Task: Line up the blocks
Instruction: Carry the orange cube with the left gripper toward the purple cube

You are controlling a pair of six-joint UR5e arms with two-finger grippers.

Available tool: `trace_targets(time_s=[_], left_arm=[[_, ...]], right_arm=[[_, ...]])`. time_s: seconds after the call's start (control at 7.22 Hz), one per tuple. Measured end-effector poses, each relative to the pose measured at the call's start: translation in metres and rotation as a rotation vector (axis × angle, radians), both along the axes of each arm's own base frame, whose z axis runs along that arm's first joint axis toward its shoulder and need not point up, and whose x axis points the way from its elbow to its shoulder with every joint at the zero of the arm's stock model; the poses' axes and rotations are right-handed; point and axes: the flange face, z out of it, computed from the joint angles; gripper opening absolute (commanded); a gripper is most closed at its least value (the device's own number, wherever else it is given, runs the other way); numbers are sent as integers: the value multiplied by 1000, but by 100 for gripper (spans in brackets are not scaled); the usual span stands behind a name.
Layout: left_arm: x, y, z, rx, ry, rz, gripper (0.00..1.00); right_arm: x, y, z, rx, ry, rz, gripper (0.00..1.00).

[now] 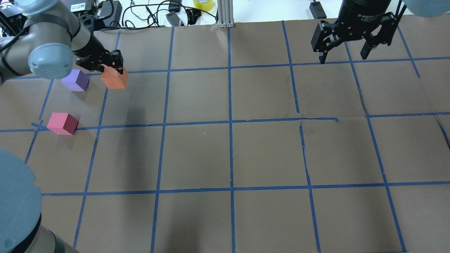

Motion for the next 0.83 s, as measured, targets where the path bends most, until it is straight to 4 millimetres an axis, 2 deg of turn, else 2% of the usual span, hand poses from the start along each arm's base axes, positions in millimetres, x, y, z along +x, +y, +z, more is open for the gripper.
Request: trace_targets(time_s=[0.14,0.28,0.42,0.55,0.83], left_arm=[[47,9,4,2,15,13,0],[86,19,6,3,19,3,0],[115,26,4,1,20,-10,0],[135,28,2,-4,20,-12,0],[163,32,-8,-4,18,-29,0]], right_arm=[[1,3,0,0,-2,-2,100],[5,10,4,-8,-9,0,100],[10,20,9,-19,-15,8,100],[13,30,10,-22,-18,13,100],[14,54,5,-57,-21,17,100]])
